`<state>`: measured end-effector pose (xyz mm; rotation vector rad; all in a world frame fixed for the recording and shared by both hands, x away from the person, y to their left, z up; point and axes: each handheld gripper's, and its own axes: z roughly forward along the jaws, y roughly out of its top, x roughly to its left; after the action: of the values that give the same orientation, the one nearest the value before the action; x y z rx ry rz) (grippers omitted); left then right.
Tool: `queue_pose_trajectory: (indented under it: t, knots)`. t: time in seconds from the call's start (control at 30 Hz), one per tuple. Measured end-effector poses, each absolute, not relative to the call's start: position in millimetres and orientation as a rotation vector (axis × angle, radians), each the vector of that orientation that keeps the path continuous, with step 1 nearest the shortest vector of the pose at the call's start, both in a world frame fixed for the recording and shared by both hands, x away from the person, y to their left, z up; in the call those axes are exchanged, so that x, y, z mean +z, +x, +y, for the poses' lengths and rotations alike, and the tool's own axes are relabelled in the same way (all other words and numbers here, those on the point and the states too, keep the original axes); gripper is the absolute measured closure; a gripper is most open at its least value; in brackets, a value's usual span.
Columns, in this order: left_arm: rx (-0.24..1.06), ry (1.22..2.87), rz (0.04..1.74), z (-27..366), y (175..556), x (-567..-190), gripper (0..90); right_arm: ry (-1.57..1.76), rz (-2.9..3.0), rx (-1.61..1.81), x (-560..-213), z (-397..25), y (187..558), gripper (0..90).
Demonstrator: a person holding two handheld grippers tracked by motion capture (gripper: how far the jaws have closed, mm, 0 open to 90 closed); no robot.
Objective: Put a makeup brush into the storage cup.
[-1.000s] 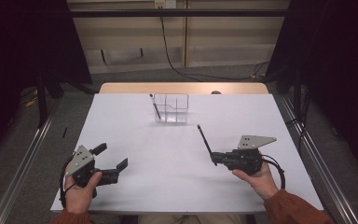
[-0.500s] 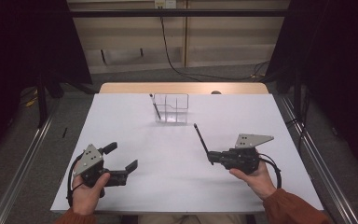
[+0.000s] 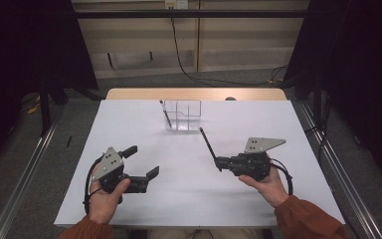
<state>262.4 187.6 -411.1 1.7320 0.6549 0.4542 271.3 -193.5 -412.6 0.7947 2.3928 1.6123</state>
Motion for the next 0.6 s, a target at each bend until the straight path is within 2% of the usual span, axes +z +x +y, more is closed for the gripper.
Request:
queue_pose_trajectory:
  t: [0.6]
  knots:
    - [0.402,1.771,0.539,144,273,-404,3.1,0.789,2.406,1.607,-424,-188,268,84.7]
